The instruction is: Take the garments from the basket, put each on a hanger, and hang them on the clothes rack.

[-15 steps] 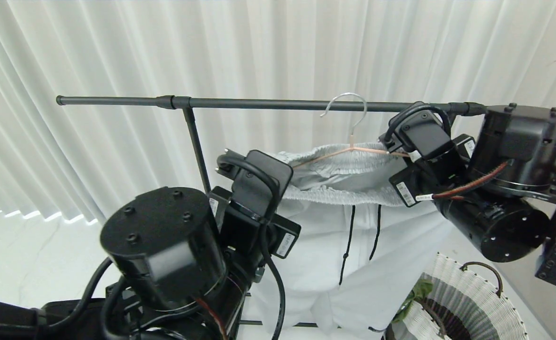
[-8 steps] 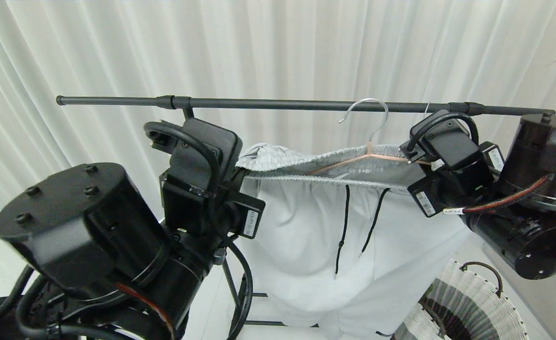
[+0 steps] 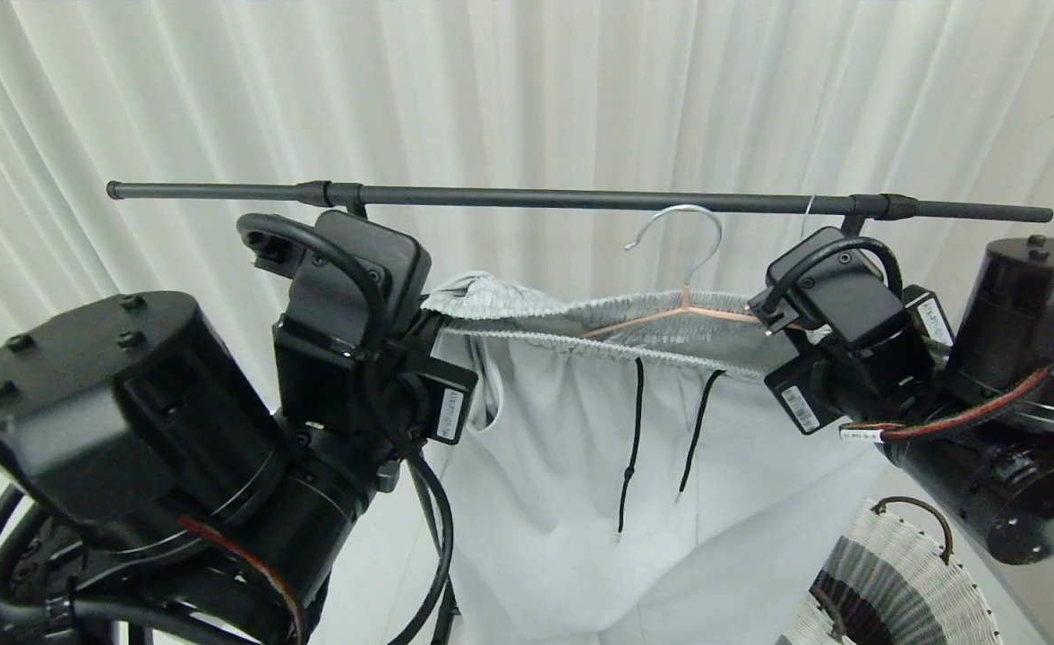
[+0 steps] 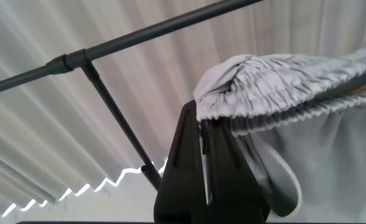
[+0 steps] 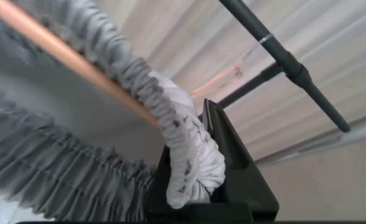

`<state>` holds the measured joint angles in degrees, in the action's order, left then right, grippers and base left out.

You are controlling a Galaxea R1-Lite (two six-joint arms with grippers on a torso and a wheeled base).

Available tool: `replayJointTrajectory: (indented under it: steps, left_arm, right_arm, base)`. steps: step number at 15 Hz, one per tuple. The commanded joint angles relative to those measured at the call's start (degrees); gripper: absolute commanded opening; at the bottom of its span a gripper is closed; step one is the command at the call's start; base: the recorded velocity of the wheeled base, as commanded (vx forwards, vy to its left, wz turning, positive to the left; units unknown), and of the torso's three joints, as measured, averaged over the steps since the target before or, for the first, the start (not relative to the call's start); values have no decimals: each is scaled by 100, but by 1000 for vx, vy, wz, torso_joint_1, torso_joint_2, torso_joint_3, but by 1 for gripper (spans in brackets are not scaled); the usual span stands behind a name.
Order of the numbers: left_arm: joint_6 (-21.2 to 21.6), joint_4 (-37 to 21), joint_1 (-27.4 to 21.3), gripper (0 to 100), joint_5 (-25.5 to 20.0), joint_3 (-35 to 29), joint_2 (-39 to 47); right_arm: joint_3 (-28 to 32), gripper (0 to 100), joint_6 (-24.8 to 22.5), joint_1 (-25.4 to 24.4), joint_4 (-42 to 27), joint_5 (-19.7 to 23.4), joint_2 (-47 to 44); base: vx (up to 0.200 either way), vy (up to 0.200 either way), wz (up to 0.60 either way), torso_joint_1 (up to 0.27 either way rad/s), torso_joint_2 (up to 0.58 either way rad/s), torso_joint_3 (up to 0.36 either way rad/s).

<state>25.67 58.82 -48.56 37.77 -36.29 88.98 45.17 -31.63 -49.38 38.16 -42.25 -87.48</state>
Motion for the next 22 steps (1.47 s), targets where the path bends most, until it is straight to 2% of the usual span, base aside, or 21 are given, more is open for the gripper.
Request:
replayJointTrajectory:
  steps: [1, 3, 8, 9, 14, 20, 22]
  left_arm:
    - [-1, -134, -137, 0, -6, -62, 76]
    - [-1, -239, -427, 0, -6, -45, 164]
    - [-1, -239, -462, 0, -15, 52, 216]
    - [-1, -239, -462, 100, -24, 114, 199]
    - [-27, -169, -471, 100, -50, 281, 85]
    - [8, -169, -427, 100, -41, 1177, -619]
    - [272, -169, -400, 100, -41, 1239, -803]
  right_arm:
    - [10, 0, -1, -71, 25, -2, -41]
    - [80, 0, -9, -71, 87, -2, -67]
    - [115, 0, -9, -54, 166, -11, -50]
    - [115, 0, -9, -54, 219, -11, -59]
    - [106, 0, -9, 166, 227, -248, 3]
    - [62, 0, -9, 1080, 201, -881, 135]
    - [54, 0, -9, 1335, 192, -1048, 126]
  base:
    - [0, 0, 0, 0, 0, 0]
    - [0, 0, 0, 0, 0, 0]
    - [0, 0, 0, 0, 0, 0]
    - [0, 0, 0, 0, 0, 0]
    - [0, 0, 0, 0, 0, 0]
    - [0, 0, 0, 0, 0, 0]
    - [0, 0, 0, 0, 0, 0]
